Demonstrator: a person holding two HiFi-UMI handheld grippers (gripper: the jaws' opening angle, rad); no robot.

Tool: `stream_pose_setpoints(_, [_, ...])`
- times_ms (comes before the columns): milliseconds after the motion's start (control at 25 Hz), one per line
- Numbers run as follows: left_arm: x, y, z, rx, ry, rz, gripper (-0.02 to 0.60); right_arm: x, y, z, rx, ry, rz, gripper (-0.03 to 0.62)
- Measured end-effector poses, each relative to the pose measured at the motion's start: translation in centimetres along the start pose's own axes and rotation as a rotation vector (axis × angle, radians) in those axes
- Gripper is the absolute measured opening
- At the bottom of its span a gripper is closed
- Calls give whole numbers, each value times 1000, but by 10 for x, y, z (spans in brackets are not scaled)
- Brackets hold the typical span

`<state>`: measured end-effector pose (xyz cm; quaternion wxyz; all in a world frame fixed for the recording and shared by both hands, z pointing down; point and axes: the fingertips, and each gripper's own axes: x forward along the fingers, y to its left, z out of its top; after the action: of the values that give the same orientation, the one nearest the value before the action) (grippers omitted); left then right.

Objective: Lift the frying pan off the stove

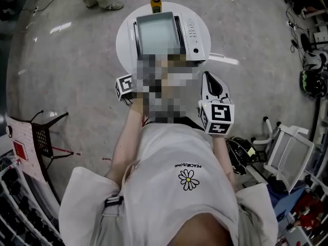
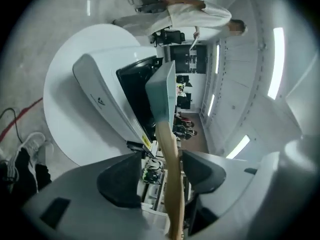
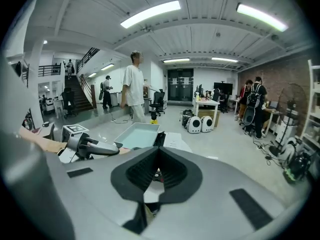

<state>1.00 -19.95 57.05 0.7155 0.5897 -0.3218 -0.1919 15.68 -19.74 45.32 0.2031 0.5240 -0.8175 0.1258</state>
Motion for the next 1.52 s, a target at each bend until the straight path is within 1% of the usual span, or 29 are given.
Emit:
stream_pose_setpoints(160, [15, -19, -12, -84, 74, -137, 230, -7, -7, -7, 15, 21, -25, 3])
stream_pose_setpoints(240, [23, -23, -13, -91, 106, -163, 219, -8, -9, -11, 20, 29, -37, 3])
stream_pose_setpoints(400, [37, -22, -11, -103, 167, -187, 199, -5, -11, -19, 22, 42, -50, 3])
stream_pose_setpoints(480, [42, -22, -11, -95, 189, -177, 171, -4, -11, -20, 24, 47, -52, 3])
stream_pose_setpoints(520, [44, -21, -12, -78, 202, -160, 137, -4, -10, -21, 25, 49, -52, 3])
stream_pose_setpoints(560, [45, -19, -13, -59, 217, -141, 122, -4, -9, -22, 25, 51, -52, 3])
stream_pose_setpoints(600, [46, -17, -14, -46, 232, -124, 73, -4, -8, -23, 26, 53, -51, 3])
stream_pose_setpoints(640, [46, -16, -16, -44, 244, -115, 60, -4, -7, -24, 26, 56, -50, 3])
stream_pose_setpoints(800, [45, -19, -18, -75, 270, -122, 49, -7, -6, -26, 34, 62, -49, 3])
stream_pose_setpoints(960, [48, -20, -18, -71, 292, -131, 43, -6, -5, -27, 35, 59, -48, 3])
stream_pose_setpoints(1040, [48, -18, -18, -56, 303, -124, 41, -3, -3, -30, 39, 61, -42, 3])
stream_pose_setpoints(1200, [47, -13, -16, -2, 321, -58, 41, -1, 5, -34, 44, 71, -20, 3])
stream_pose_setpoints(1320, [45, -21, -18, 29, 333, -28, 41, -2, 8, -34, 36, 68, -3, 3])
stream_pose_setpoints(1440, [43, -38, -16, 52, 324, -40, 41, -1, 11, -29, 22, 52, 10, 3])
stream_pose_setpoints(1520, [44, -53, -11, 102, 313, -63, 41, 2, 11, -20, 10, 33, 17, 3])
